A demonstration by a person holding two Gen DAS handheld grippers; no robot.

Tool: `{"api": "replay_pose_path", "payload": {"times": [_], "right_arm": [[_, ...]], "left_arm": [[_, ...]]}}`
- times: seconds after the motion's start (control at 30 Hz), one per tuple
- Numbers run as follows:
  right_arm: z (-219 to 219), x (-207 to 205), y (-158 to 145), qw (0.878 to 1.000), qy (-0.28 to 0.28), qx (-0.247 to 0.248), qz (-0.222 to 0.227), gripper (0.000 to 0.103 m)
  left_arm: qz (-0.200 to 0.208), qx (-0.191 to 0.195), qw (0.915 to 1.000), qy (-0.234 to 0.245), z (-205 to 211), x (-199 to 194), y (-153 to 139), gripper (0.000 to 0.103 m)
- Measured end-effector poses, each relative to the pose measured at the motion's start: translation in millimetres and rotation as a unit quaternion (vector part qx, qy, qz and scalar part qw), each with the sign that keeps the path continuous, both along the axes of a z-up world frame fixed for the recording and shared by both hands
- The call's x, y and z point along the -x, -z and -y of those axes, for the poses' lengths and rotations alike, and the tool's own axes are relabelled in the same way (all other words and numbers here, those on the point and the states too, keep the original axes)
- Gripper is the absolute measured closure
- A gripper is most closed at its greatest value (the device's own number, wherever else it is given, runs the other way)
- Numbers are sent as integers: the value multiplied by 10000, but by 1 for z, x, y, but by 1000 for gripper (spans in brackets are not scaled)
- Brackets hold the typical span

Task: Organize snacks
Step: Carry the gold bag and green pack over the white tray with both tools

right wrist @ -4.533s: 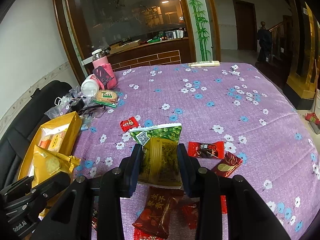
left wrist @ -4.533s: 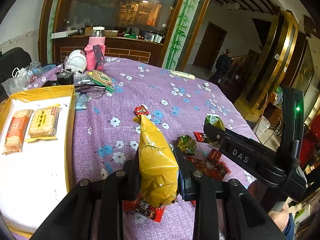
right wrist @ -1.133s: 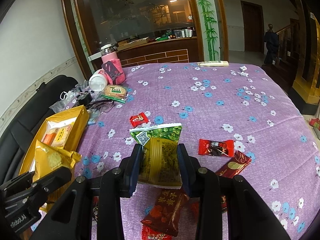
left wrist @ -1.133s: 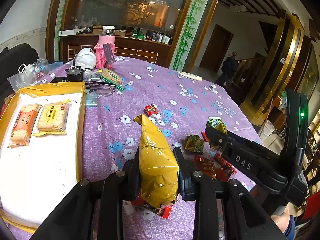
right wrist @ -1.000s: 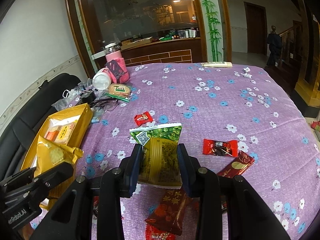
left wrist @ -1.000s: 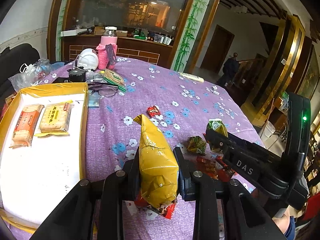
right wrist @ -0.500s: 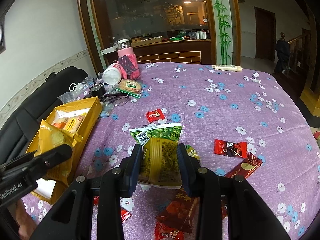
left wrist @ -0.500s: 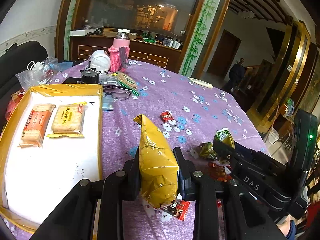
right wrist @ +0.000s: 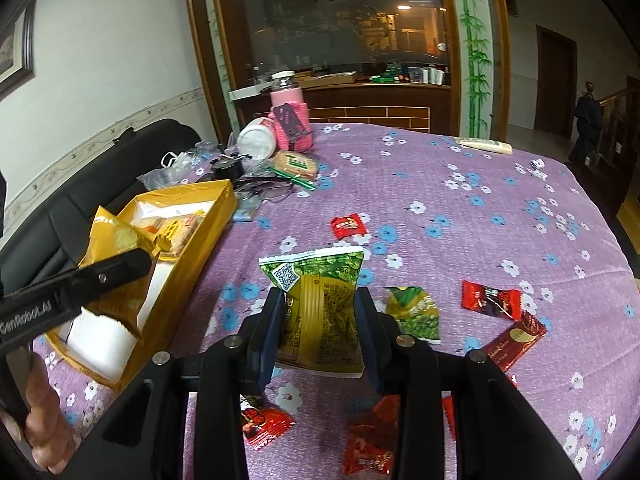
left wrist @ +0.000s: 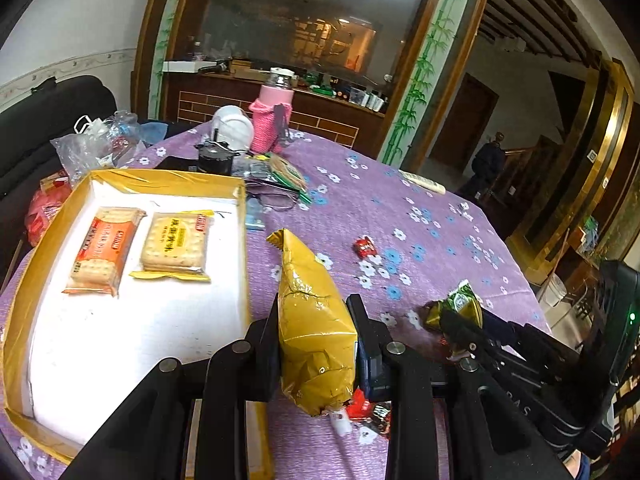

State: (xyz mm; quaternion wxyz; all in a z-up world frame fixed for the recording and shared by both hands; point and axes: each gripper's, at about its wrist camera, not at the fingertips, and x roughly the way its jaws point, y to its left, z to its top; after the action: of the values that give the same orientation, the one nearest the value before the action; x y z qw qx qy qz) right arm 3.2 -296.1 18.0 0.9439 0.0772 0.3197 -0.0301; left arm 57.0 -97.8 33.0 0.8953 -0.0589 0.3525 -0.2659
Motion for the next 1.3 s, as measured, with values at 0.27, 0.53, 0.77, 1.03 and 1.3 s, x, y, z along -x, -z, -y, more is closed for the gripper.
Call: {"api": "replay_pose_path", "payload": {"times": [0.27,0.53,0.77,1.03,1.3], "right_arm": [[-3,1,0,10000,-35,12,11,69],[-4,2,1,10000,-26,12,-7,69],[-1,3,-2,9998,-10,-193,50,69],[-25,-6,-17,9949,-379,-930,-121,68],[-118,-43,-9,9878,-1102,-978,-497,68]], "left_arm": [[17,97,9997,-244,-25,-8,-3,73],[-16,130,9986,-522,-51,-16,1,73],[-66,120,9970,-758,-82,-25,10,73],[-381,171,9958,-810,-108,-46,33,73],[-669,272,9932,-914,-128,-65,52,73]]}}
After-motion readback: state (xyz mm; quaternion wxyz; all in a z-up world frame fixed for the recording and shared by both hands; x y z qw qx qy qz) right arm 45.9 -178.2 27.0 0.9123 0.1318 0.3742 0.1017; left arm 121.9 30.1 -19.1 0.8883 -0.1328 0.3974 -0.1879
